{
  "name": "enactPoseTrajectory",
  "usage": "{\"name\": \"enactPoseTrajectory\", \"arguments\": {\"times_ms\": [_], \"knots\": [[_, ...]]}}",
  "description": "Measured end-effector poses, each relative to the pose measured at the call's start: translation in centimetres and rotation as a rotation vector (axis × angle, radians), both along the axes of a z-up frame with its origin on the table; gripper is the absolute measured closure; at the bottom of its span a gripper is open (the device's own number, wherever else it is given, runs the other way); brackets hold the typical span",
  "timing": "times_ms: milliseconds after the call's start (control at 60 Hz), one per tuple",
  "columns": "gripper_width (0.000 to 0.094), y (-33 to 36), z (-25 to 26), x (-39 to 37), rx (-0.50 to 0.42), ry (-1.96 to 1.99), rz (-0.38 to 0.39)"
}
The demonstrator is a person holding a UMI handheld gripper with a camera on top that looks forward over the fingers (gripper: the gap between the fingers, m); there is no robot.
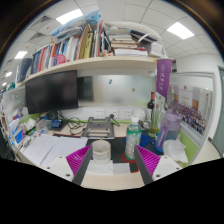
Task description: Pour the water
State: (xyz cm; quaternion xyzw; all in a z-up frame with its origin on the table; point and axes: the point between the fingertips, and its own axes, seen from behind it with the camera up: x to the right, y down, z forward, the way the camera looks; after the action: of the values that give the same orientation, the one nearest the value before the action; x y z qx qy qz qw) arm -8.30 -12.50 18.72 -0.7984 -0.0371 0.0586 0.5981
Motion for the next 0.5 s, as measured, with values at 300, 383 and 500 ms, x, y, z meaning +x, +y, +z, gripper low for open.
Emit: {"name": "enactPoseTrajectory", "arguments": {"times_ms": [300,383,500], "knots": [[0.0076,-2.6,6.8,-4.5,0.073,0.016,-0.037],[0.0076,-3.0,6.8,-5.3,0.067,0.001,-0.035],[0.0078,-3.3,7.1,-6.0,0.075,-0.001,-0.045]]}}
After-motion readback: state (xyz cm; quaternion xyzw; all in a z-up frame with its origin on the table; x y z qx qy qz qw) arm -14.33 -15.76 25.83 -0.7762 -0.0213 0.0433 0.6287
